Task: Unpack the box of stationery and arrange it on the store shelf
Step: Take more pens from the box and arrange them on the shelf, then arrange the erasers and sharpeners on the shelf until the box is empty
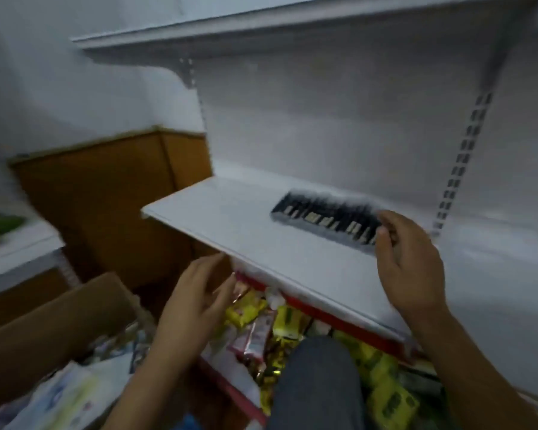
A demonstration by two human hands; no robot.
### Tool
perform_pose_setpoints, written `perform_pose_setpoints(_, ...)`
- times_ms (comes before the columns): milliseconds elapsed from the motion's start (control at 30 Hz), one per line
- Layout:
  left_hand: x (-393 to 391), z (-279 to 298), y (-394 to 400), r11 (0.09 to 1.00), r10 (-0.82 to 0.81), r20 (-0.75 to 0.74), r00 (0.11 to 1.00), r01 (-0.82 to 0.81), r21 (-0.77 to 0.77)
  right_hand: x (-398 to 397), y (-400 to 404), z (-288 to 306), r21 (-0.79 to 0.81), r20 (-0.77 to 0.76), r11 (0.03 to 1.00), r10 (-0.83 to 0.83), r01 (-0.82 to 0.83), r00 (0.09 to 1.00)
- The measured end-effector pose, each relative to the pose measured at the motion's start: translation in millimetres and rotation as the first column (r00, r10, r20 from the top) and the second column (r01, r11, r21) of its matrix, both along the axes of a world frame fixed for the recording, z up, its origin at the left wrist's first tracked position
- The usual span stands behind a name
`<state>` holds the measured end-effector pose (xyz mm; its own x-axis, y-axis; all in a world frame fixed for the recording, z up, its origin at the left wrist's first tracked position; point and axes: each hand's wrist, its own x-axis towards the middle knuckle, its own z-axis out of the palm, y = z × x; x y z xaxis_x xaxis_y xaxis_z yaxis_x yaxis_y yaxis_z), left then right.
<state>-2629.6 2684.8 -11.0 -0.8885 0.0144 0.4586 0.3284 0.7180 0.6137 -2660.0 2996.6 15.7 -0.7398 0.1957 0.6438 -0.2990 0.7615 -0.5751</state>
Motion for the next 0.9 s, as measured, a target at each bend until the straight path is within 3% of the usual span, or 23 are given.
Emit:
perform_pose_setpoints(67, 31.4, -13.3, -68.9, 0.972, 0.233, 0.032, 0.972, -0.231, -0.048, -18.2, -60.6, -4.1, 0.004, 0.05, 0.995, 0.101, -0.101, 0.994)
perform_pose_setpoints(200, 102.9, -40.4, -166.7, 0.83, 0.557, 0.193, 0.808, -0.55, -0.094, -30.8, -181.9, -25.5, -0.013, 0.13, 0.95, 0.31, -0.311, 0.942)
perform_pose_setpoints(367, 154.3, -63.0, -234.9, 0.665, 0.735, 0.279, 0.617, -0.737, -0.12, -14.7, -303.0, -61.1, 0.024, 0.256, 0.854, 0.497, -0.52, 0.829)
perform_pose_setpoints(467, 162.6, -79.9, -250.2, 0.609, 0.768, 0.338, 0.543, -0.783, -0.127, -4.5, -349.4, -74.8, 0.059, 0.316, 0.799, 0.554, -0.599, 0.77)
perform_pose_setpoints(600, 153.2, -90.7, -266.0, 0.674, 0.706, 0.476, 0.524, -0.705, -0.223, -8.1, -395.3, -84.6, 0.183, 0.383, 0.714, 0.582, -0.676, 0.718)
perform_pose_setpoints(700, 133.2, -91.8, -290.5, 0.802, 0.574, 0.682, 0.452, -0.479, -0.358, -20.6, -431.6, -96.4, 0.365, 0.555, 0.588, 0.485, -0.722, 0.676)
perform_pose_setpoints(767, 118.7, -93.5, -301.5, 0.861, 0.503, 0.79, 0.351, -0.278, -0.426, -29.5, -455.5, -110.3, 0.396, 0.727, 0.453, 0.377, -0.799, 0.574)
perform_pose_setpoints(833, 105.4, -94.9, -302.9, 0.852, 0.522, 0.808, 0.274, -0.135, -0.505, -42.3, -475.0, -130.7, 0.324, 0.879, 0.339, 0.238, -0.883, 0.414)
perform_pose_setpoints(900, 92.4, -103.4, -303.2, 0.86, 0.506, 0.836, 0.212, -0.207, -0.467, -54.2, -488.4, -148.8, 0.207, 0.956, 0.291, 0.141, -0.934, 0.256)
